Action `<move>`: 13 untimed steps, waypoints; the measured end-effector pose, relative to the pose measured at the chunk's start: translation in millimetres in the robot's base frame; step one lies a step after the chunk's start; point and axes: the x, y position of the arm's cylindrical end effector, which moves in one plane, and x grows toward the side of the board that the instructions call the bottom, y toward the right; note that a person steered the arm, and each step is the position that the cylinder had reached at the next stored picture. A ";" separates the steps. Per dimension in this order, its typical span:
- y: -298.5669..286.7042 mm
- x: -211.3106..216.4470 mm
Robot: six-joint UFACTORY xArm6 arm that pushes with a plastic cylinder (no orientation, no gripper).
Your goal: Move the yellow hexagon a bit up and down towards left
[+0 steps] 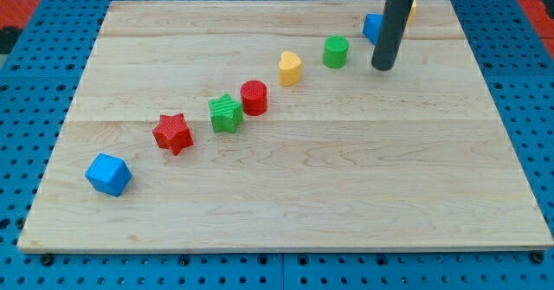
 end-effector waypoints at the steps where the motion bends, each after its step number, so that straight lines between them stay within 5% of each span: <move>1: 0.0 -21.7; 6: 42.5 -77.0; 7: 83.5 -62.9; 8: 160.8 -113.0; 10: 120.0 -137.3; 11: 46.5 -136.2; 13: 4.4 -114.3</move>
